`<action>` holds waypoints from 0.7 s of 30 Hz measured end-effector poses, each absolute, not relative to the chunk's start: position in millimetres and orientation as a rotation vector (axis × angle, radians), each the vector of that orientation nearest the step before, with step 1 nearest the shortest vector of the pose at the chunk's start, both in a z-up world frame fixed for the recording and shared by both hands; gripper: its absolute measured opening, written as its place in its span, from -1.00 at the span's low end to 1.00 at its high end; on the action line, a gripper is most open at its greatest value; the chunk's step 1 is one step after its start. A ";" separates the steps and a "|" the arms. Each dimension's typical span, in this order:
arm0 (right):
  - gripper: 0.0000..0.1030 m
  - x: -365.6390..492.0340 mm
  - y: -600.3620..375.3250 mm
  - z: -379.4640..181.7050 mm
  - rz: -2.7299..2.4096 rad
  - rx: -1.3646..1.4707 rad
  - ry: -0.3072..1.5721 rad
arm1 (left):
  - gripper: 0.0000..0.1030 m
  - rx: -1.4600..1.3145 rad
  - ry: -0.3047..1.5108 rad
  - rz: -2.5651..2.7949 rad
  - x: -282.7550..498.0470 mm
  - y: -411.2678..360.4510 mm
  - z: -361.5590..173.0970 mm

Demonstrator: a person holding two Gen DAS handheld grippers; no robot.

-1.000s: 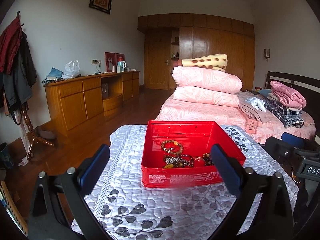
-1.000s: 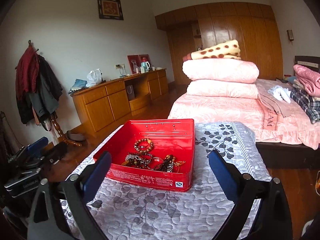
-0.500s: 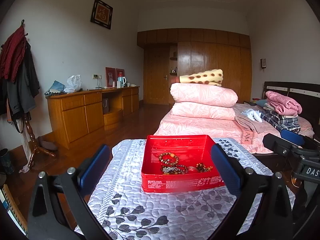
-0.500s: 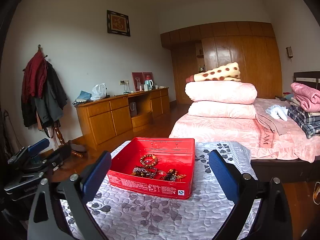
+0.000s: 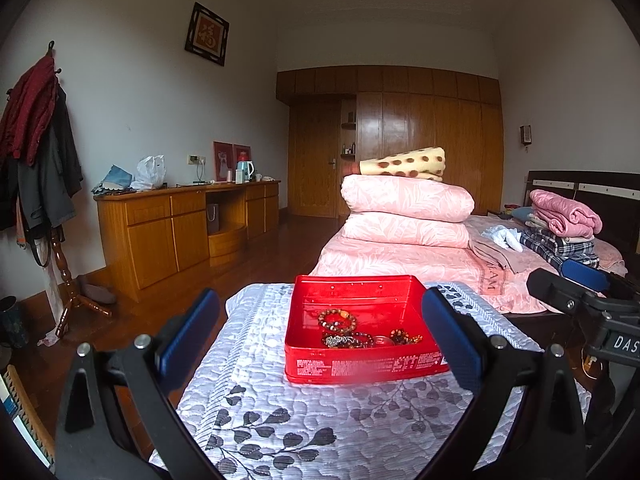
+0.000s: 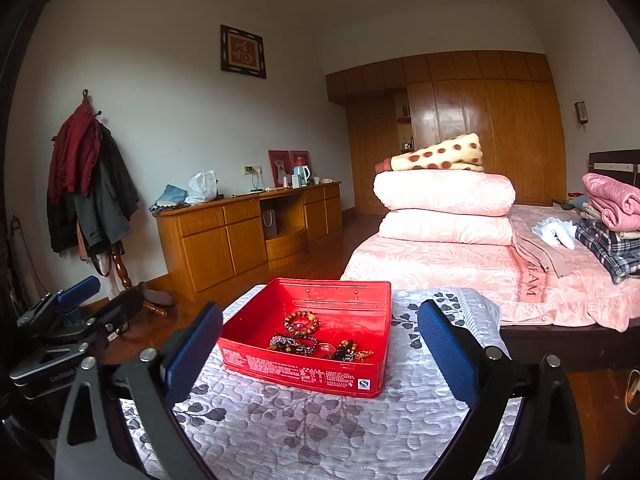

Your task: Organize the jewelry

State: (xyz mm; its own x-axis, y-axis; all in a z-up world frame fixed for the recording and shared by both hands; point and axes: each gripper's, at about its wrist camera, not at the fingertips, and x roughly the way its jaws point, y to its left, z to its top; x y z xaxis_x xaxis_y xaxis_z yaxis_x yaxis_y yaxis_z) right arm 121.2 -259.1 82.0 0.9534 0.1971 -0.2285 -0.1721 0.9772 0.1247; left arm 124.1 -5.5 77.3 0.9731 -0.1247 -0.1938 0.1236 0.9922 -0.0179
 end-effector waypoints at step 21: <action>0.86 122.2 -257.5 82.9 0.184 0.087 0.239 | 0.90 0.003 0.191 -0.123 121.4 -4.2 77.8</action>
